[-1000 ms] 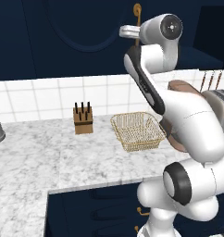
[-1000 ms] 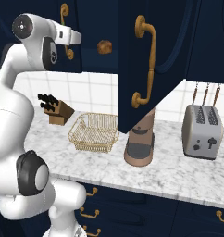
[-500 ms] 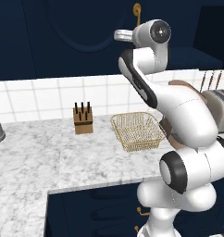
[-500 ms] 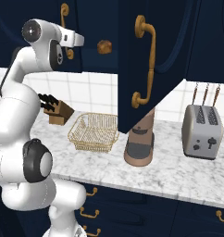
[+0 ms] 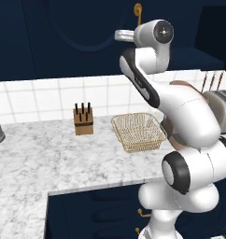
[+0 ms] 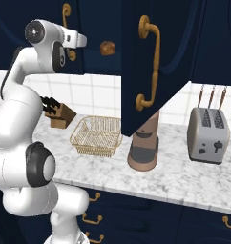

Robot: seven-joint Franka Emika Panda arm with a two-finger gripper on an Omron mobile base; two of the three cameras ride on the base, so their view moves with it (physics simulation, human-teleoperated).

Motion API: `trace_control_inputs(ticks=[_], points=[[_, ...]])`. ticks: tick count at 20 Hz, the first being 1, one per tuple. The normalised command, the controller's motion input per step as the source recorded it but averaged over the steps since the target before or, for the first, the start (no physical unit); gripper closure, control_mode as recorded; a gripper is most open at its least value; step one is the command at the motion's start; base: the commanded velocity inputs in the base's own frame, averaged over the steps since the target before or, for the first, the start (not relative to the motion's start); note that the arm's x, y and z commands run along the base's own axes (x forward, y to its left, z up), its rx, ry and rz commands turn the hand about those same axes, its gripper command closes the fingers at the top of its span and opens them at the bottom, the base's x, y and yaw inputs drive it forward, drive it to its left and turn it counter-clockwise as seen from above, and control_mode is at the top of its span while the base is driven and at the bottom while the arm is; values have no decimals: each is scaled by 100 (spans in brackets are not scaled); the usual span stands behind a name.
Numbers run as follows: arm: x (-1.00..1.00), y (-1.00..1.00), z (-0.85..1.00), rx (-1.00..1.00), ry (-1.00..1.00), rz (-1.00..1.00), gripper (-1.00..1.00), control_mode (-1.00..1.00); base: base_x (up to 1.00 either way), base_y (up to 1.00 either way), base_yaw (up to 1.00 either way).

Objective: Open the cabinet, pick up the bread from the cabinet and place it in the basket. Then move the basket to the dining counter.

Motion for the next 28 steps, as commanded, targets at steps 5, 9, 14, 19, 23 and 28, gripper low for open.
trace_control_inputs(ticks=[5, 9, 14, 19, 23, 28], points=[[44, 73, -71, 4, 1, 22, 100, -100, 0, 0, 0], [-10, 100, -66, -3, -11, 1, 100, -100, 0, 0, 0], [-4, 100, -17, -12, -5, -6, 100, -100, 0, 0, 0], [-71, 100, 36, -2, 13, -1, 100, -100, 0, 0, 0], [-100, 100, 41, 0, 12, 0, 100, -100, 0, 0, 0], [-100, 100, 3, 0, -14, 0, 100, -100, 0, 0, 0]])
